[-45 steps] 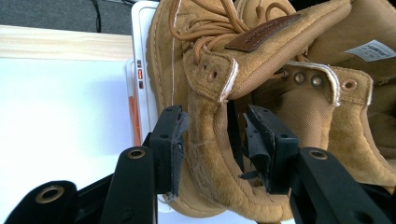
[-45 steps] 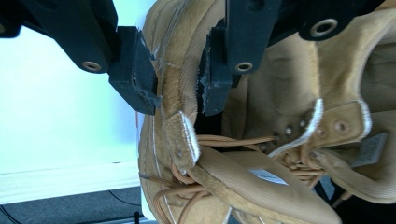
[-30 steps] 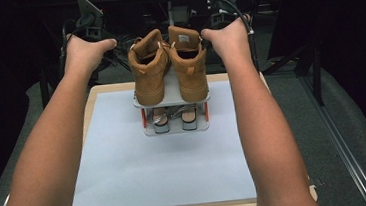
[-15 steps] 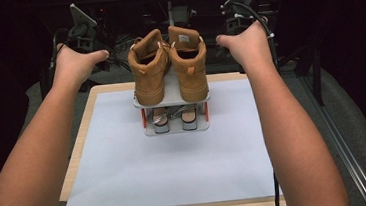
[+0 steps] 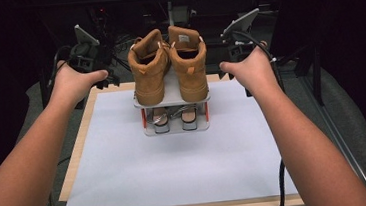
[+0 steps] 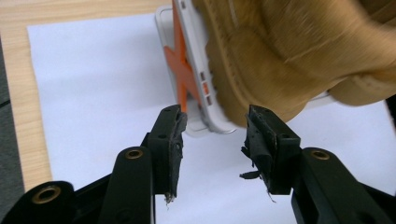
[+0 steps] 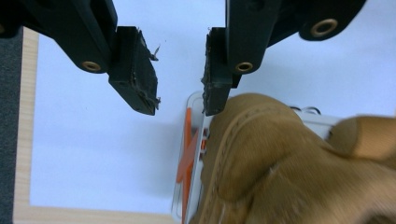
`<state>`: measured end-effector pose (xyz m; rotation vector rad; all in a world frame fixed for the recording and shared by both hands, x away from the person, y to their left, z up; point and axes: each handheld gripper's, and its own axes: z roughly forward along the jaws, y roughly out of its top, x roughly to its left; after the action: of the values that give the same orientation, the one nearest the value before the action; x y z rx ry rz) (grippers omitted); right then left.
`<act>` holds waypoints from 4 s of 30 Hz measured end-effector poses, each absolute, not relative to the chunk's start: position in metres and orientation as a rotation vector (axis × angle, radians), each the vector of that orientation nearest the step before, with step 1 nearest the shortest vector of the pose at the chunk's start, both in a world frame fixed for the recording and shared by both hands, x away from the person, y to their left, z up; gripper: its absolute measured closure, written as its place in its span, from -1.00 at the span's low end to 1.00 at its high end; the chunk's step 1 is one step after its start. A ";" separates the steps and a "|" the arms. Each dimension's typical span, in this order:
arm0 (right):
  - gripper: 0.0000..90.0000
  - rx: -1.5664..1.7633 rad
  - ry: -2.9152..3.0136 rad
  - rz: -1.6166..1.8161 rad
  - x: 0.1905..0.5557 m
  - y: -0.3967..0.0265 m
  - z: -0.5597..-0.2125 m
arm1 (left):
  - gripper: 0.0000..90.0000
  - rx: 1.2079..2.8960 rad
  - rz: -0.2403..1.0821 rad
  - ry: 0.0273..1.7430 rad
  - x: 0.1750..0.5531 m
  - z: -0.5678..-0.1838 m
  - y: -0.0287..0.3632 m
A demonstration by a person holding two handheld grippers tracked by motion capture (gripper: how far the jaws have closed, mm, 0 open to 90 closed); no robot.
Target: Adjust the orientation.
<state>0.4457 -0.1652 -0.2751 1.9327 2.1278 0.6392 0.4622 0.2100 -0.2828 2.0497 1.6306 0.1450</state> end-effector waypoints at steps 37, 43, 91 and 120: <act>0.17 1.688 2.329 0.675 0.382 -0.177 -0.396 | 0.13 2.118 0.105 1.424 0.375 -0.401 0.251; 0.17 1.670 2.363 0.691 0.369 -0.176 -0.416 | 0.13 2.113 0.108 1.397 0.361 -0.418 0.254; 0.02 1.360 2.232 0.992 0.281 -0.171 -0.547 | -0.02 2.103 0.330 1.198 0.293 -0.547 0.249; -0.05 1.209 2.272 1.037 0.273 -0.155 -0.564 | -0.10 2.104 0.360 1.050 0.288 -0.561 0.247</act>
<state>0.2728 -0.1552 -0.5640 1.2089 2.2723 1.0371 0.2884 0.2474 -0.5612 2.1045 1.0496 0.3599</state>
